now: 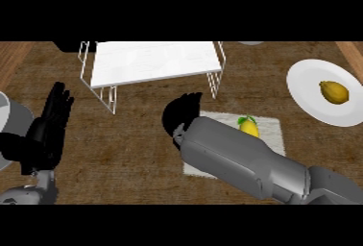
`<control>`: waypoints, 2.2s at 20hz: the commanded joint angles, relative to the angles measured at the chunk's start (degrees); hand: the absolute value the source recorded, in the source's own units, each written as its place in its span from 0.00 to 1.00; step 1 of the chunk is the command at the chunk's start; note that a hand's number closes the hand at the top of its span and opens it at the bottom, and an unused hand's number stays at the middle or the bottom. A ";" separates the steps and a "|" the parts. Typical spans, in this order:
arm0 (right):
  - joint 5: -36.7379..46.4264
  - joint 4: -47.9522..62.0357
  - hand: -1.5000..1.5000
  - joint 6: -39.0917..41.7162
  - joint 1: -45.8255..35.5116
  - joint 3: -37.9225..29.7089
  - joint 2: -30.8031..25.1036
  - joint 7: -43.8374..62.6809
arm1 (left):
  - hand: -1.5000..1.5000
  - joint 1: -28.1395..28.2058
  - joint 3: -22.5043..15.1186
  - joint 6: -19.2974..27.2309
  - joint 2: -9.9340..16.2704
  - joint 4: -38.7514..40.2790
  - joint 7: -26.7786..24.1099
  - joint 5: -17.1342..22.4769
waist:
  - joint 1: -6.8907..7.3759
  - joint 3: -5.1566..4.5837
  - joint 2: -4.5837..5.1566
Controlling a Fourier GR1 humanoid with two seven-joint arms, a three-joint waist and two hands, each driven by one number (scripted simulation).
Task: Pick the squash from the placemat and place it in the tiered shelf
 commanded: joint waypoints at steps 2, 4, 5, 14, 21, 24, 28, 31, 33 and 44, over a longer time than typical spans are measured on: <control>2.35 0.07 0.00 3.65 2.09 -1.72 0.98 8.33 | 0.50 0.80 -0.86 0.48 -1.07 -1.82 1.25 -1.00 | 0.32 0.02 0.07; 3.74 -2.24 0.00 3.70 5.65 -0.15 -4.00 5.69 | 0.50 0.94 1.37 -1.36 0.31 0.22 -0.51 0.42 | -0.05 0.00 0.07; 3.08 -5.18 0.00 5.49 4.53 -1.68 -1.81 9.52 | 0.50 -2.58 3.68 -2.59 2.13 1.75 0.76 1.69 | -0.37 -0.01 -0.01; 12.47 -6.11 0.00 3.21 11.45 -4.60 -3.62 2.56 | 0.50 -2.05 2.28 -2.06 -0.53 1.90 0.15 -0.99 | 0.15 0.02 0.22; 20.13 -1.99 0.00 0.22 16.75 -5.87 -0.49 -1.64 | 0.50 -2.02 2.02 -2.20 -2.34 3.75 -1.39 -2.37 | 0.35 0.01 0.32; 19.76 -5.80 0.00 4.39 19.51 -7.87 -1.57 1.44 | 0.50 -3.32 2.11 -1.48 -1.61 0.28 3.39 -2.85 | -0.05 0.03 0.13; 22.44 -2.72 1.00 5.71 19.91 -9.81 -4.06 -6.48 | 0.50 -0.78 2.77 -2.34 -3.03 2.31 -1.00 -2.75 | 0.35 0.02 0.27; 25.91 -2.17 1.00 7.42 18.68 -7.66 1.26 -4.95 | 0.50 1.13 3.49 -4.37 -1.90 -0.95 -0.18 -1.24 | 0.71 0.01 0.23; 29.91 1.07 1.00 3.72 19.46 -6.83 -1.35 -12.04 | 0.50 -0.97 3.50 -3.81 -3.00 2.11 -1.31 -2.14 | 0.60 0.02 0.36; 25.71 -12.46 1.00 -19.81 25.77 -13.45 5.66 -5.06 | 0.50 -0.96 0.66 -3.26 -4.20 -2.19 2.19 -4.00 | 2.76 0.25 0.62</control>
